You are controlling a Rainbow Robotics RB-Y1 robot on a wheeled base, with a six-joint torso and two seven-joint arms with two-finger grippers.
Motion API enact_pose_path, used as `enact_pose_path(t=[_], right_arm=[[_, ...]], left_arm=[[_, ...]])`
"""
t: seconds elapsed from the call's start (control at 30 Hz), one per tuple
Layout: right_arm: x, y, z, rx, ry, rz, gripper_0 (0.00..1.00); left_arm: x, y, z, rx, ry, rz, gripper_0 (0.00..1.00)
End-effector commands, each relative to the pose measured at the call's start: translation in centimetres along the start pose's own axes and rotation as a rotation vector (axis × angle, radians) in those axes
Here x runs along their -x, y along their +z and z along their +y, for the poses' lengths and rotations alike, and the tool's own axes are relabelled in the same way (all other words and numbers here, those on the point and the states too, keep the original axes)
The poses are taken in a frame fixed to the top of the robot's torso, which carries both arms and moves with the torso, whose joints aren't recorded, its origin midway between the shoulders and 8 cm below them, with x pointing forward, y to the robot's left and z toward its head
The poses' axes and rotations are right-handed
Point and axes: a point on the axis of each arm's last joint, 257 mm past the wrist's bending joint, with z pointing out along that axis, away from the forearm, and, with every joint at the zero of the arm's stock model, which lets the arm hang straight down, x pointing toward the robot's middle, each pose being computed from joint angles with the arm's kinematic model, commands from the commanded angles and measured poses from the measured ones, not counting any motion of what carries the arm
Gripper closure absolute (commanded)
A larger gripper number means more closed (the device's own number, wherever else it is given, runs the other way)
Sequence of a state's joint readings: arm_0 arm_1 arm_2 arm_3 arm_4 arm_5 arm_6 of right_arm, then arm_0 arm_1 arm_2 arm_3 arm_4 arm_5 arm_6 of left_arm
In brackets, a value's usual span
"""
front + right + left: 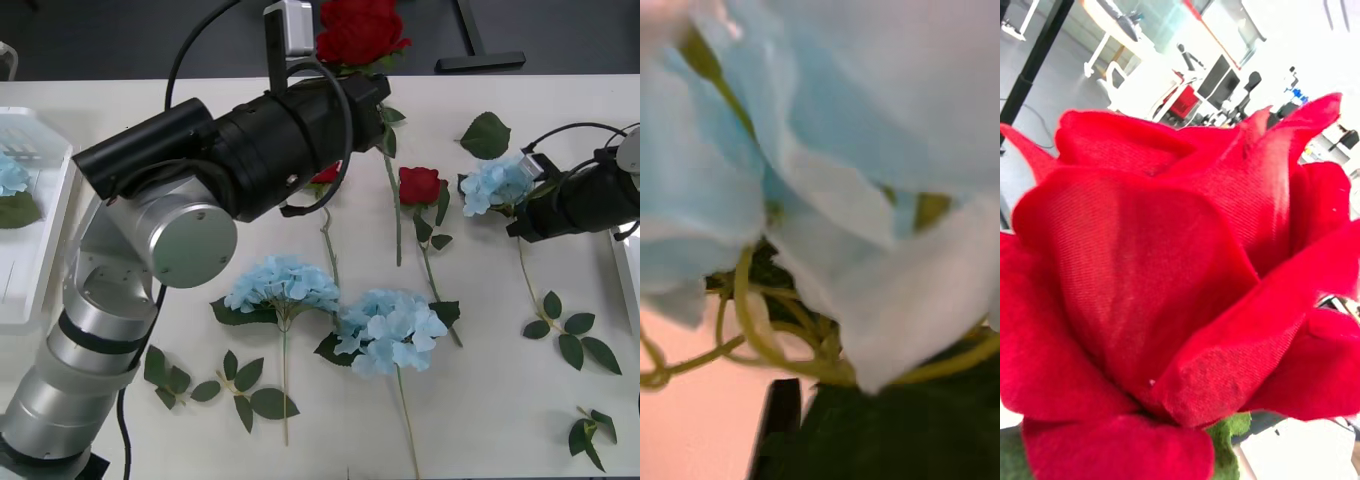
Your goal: Place the red flowers into the right box and the blue flowers into the left box. If a person shows an open palm, hand one flower to the person first, then continue sorting.
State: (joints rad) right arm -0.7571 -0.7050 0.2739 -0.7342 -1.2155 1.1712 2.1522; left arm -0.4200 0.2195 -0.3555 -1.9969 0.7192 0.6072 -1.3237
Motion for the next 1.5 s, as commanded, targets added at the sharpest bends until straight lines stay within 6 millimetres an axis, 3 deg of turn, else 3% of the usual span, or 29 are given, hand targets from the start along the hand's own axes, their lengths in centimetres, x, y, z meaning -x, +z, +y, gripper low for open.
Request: enact_pose_path(t=[0.03, 0.17, 0.4, 0.57, 0.63, 0.83, 1.07, 1.37, 1.43, 1.5], right_arm=[[1.9, -2.8, -1.8, -0.034, 0.001, -0.03, 0.33], [2.5, -4.6, -1.2, 0.02, -0.047, -0.048, 0.16], [3.9, -9.7, 1.5, 0.185, -0.192, -0.12, 0.09], [4.7, -12.8, 6.0, 0.335, -0.333, -0.164, 0.1], [5.2, -14.2, 9.2, 0.442, -0.377, -0.191, 0.1], [5.6, -16.9, 16.3, 0.669, -0.452, -0.233, 0.1], [5.6, -17.6, 21.5, 0.843, -0.478, -0.264, 0.1], [5.3, -15.1, 26.9, 0.897, -0.52, -0.327, 0.1], [5.2, -14.7, 27.7, 0.903, -0.522, -0.332, 0.19], [5.1, -14.0, 28.0, 0.903, -0.509, -0.33, 0.43]], left_arm=[[1.9, 2.7, -4.6, -0.09, 0.081, -0.064, 1.0], [2.5, 3.4, -5.6, -0.117, 0.064, -0.096, 1.0], [2.3, 3.7, -6.7, -0.137, 0.053, -0.107, 1.0], [2.2, 3.6, -6.6, -0.138, 0.048, -0.105, 1.0], [2.2, 3.5, -6.2, -0.133, 0.053, -0.103, 1.0], [2.4, 3.4, -5.9, -0.129, 0.053, -0.105, 1.0], [2.4, 3.4, -5.9, -0.129, 0.053, -0.105, 1.0], [2.4, 3.4, -5.9, -0.129, 0.053, -0.105, 1.0], [2.4, 3.4, -5.9, -0.129, 0.053, -0.105, 1.0], [2.4, 3.4, -5.9, -0.129, 0.053, -0.105, 1.0]])
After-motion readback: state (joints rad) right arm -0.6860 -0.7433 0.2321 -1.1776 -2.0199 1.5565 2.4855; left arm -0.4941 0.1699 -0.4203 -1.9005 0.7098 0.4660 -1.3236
